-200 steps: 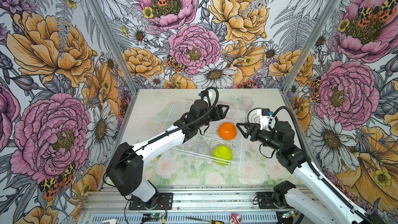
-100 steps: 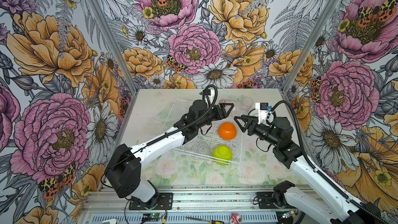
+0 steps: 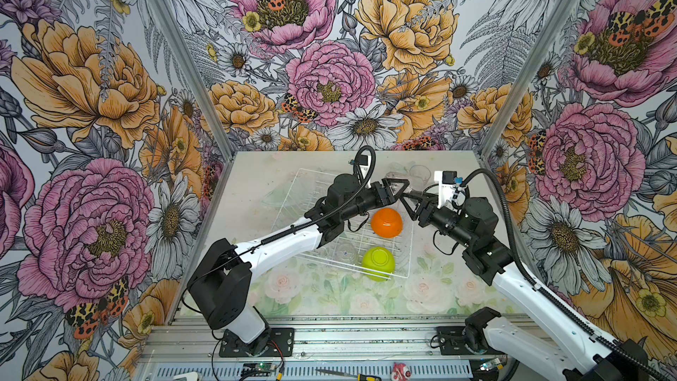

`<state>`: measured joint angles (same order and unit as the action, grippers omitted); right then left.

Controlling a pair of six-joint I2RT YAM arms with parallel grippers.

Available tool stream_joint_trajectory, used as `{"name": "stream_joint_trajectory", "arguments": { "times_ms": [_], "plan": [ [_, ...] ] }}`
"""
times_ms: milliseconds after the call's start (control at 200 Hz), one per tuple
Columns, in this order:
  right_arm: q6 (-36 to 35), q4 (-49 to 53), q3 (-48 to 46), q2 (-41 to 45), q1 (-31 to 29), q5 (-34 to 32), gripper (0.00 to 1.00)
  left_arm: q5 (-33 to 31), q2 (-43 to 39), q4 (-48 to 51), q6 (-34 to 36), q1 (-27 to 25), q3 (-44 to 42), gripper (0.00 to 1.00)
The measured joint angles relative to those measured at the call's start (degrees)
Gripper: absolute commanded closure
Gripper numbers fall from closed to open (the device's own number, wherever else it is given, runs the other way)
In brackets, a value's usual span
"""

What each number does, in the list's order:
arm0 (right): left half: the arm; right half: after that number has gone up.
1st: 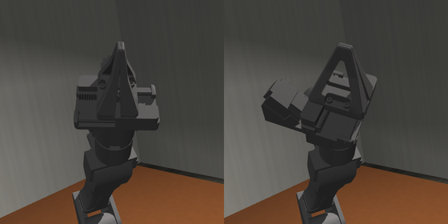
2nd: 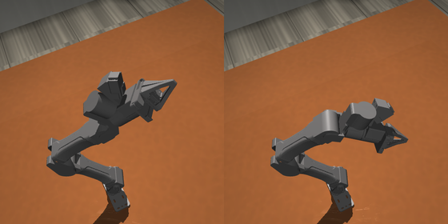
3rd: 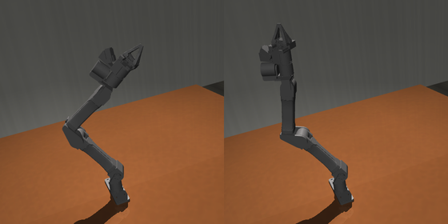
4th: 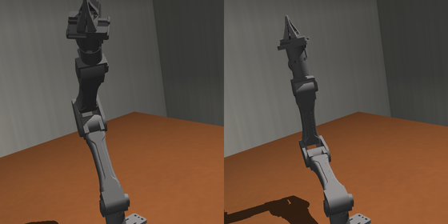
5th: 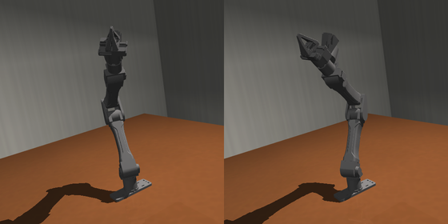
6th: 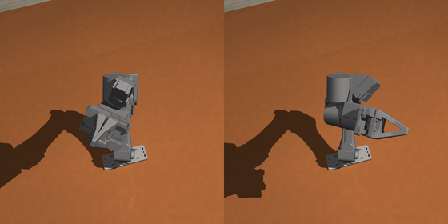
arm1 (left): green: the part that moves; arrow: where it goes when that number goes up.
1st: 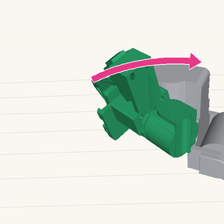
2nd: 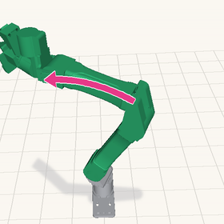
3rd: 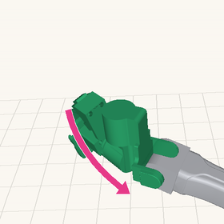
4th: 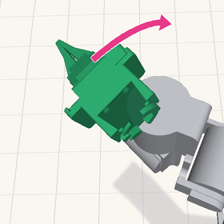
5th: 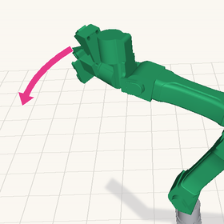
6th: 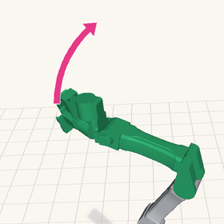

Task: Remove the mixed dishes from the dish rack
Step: 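Raise the glass toward the right gripper while the right gripper reaches toward it, then close the right gripper on the glass held up by the left gripper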

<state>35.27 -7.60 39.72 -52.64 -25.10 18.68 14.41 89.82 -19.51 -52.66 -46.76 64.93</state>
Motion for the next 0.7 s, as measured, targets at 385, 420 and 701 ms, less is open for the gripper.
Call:
{"name": "stream_joint_trajectory", "arguments": {
  "times_ms": [385, 420, 701],
  "plan": [
    [-0.22, -0.98, 0.68, -0.17, -1.62, -4.15, 0.73, -1.31, 1.31, -2.45, -2.14, 0.0, 1.49, 0.45],
    [-0.15, -1.22, 0.63, 0.28, -1.81, -4.35, 0.76, -1.27, 1.38, -3.1, -2.56, -0.02, 1.62, 0.45],
    [-0.2, -2.12, 0.44, 2.71, -2.36, -6.14, 0.93, -0.92, 2.78, -7.45, -5.75, -0.92, 2.62, 0.43]
  ]
}}
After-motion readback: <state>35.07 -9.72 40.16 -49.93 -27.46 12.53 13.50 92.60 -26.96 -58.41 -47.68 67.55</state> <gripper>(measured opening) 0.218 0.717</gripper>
